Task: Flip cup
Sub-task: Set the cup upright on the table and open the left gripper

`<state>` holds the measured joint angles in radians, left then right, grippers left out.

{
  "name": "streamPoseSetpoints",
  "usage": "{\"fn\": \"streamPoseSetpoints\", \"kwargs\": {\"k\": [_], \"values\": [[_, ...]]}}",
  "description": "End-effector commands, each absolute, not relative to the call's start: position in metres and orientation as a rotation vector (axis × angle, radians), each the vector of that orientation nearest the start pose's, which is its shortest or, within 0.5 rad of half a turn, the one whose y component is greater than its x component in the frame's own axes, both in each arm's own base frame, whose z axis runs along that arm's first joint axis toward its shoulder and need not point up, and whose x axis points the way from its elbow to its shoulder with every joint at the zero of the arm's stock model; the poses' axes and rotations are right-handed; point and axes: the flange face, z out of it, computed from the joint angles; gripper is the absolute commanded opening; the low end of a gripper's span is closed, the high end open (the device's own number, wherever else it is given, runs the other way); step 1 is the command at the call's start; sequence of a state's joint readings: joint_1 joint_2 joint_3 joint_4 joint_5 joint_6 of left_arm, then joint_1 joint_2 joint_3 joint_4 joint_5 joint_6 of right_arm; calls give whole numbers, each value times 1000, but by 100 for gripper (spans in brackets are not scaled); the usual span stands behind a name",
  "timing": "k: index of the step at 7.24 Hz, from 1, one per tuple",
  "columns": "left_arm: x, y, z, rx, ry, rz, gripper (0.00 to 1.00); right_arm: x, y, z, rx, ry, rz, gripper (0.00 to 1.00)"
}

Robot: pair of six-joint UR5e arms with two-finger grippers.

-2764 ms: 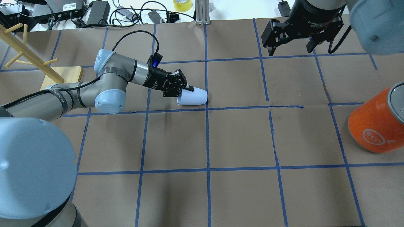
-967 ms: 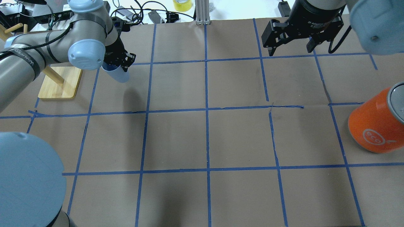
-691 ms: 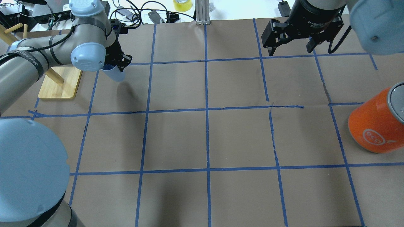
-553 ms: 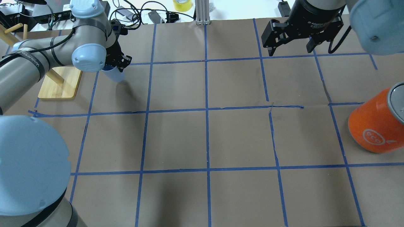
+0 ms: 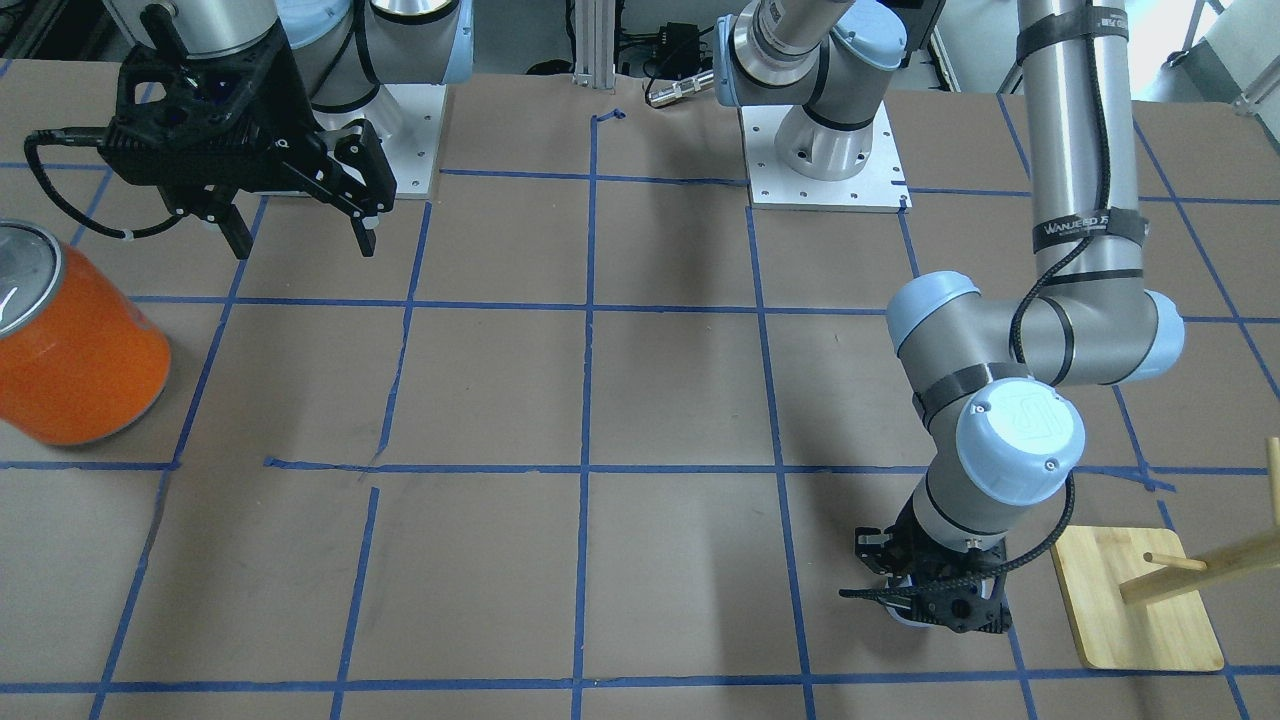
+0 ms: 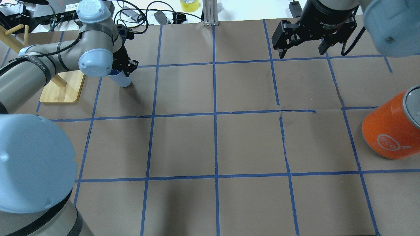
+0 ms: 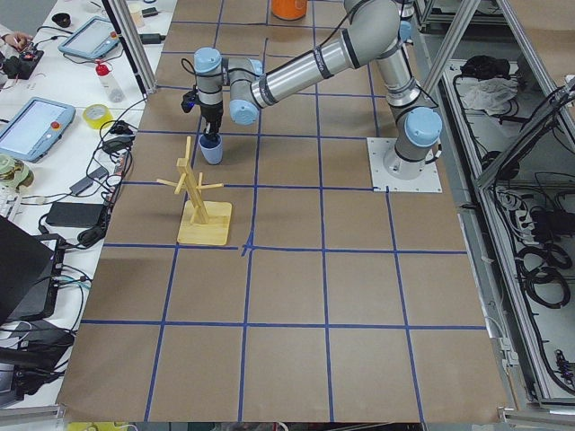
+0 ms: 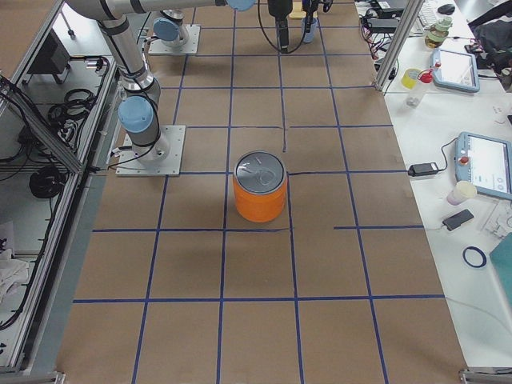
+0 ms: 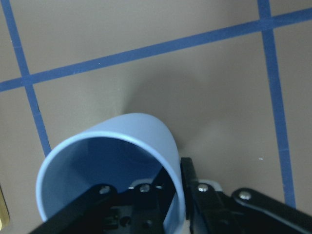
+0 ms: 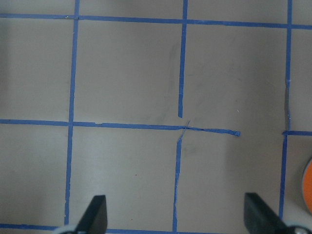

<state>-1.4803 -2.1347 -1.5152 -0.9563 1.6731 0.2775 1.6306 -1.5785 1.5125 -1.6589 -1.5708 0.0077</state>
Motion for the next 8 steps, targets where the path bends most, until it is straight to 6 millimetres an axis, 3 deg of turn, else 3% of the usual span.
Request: {"fn": "streamPoseSetpoints", "kwargs": {"k": [1,2,3,4,5,6,8], "values": [[-62,-683,261,268,3004,-147,84,163,-493,530,-82,3126,-240,100],[-67,-671,288,264,3011,-97,88,163,-493,530,-82,3126,-243,100],[-78,-653,328,169,3027,-64,91,163,-493,529,-81,3128,-238,100],[-103,-628,367,109,3035,-59,96,163,-493,530,-81,3128,-240,100],[-136,-597,407,118,3035,-58,100,163,-493,530,-81,3128,-240,100],[-153,-567,438,41,3041,-43,100,163,-493,530,-81,3128,-240,100],[-161,-506,494,24,3080,22,100,163,-493,529,-81,3128,-238,100]]}}
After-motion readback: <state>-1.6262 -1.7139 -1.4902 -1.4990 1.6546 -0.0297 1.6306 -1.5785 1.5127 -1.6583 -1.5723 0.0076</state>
